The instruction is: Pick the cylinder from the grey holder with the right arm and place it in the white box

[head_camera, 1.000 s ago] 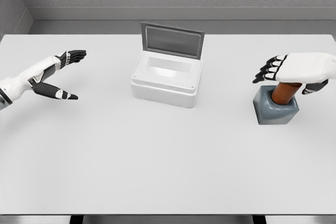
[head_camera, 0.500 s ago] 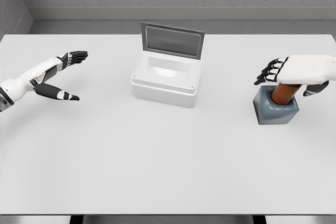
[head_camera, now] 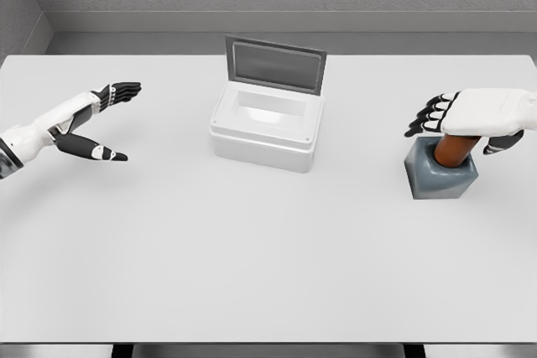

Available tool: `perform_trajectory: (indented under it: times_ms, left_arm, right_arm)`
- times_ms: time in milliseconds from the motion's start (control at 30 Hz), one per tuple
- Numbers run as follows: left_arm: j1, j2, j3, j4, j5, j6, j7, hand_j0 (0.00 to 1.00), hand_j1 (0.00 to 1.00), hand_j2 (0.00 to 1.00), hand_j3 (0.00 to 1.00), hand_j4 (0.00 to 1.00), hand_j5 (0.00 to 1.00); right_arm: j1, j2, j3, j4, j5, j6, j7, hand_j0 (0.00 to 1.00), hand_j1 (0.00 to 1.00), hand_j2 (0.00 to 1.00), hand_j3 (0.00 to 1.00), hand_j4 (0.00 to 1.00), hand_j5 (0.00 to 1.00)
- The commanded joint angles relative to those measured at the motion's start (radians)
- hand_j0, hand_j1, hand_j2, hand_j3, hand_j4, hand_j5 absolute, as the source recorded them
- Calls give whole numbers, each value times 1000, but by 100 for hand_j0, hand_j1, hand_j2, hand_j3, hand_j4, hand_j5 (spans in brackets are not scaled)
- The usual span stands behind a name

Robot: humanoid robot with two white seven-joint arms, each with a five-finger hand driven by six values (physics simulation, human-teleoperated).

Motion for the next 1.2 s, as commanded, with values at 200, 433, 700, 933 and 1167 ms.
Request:
perform_trajectory:
  times_ms: [200,433,700,933,1167]
  left_arm:
    - [2,1,1,-1,8,1,0,100,100,100,100,100,100]
    - [0,1,1,-1,8,3,0,100,100,100,100,100,100]
    - [2,-1,1,-2,8,1,0,100,100,100,100,100,100]
    - [2,-2,1,-1,8,1,0,100,100,100,100,100,100]
    - [2,-4,1,-1,8,3,0,100,100,100,100,100,100]
  right_arm:
    - [-2,-2,-1,-19,-3,2,0,100,100,100,100,100,100]
    - [2,-4,-1,-25,-3,2,0,100,100,100,100,100,100]
    - [3,-4,-1,-23,-3,2,0,86,86,86,86,86,86]
    - [6,-9,1,-23,-5,2,0,52,52,52,52,52,52]
    - [6,-15,1,-23,-6,2,0,14,14,14,14,14,14]
